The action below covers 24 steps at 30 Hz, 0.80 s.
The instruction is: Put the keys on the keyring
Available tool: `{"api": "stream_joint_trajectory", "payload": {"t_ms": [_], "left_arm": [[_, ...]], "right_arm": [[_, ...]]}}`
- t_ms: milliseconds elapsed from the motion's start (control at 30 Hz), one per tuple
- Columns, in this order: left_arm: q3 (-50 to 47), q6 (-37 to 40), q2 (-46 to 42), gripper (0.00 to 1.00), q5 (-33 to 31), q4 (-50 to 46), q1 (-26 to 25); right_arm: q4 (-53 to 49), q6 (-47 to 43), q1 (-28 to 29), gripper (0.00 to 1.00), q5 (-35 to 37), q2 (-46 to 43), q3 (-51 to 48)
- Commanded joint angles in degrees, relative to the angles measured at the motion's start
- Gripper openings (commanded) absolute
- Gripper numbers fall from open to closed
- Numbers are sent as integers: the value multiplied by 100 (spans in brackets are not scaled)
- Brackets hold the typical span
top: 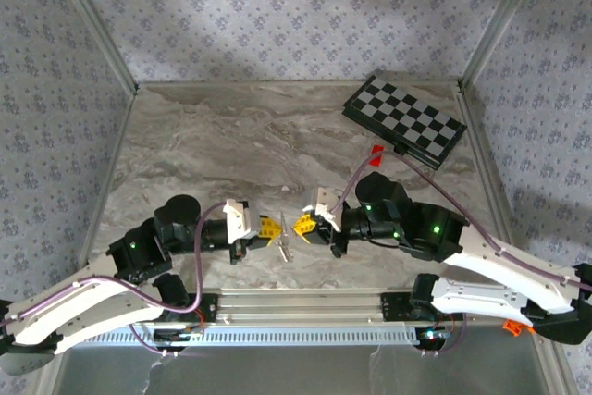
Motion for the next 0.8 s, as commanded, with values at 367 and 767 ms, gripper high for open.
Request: {"api": "stream_joint_trajectory", "payload": {"t_ms": [367, 767], "left_arm": [[-96, -133, -112, 0, -107, 488, 14], [-128, -121, -157, 0, -187, 536, 11]], "right_arm": [[233, -130, 146, 0, 151, 132, -8], [271, -145, 156, 0, 192, 114, -56]]}}
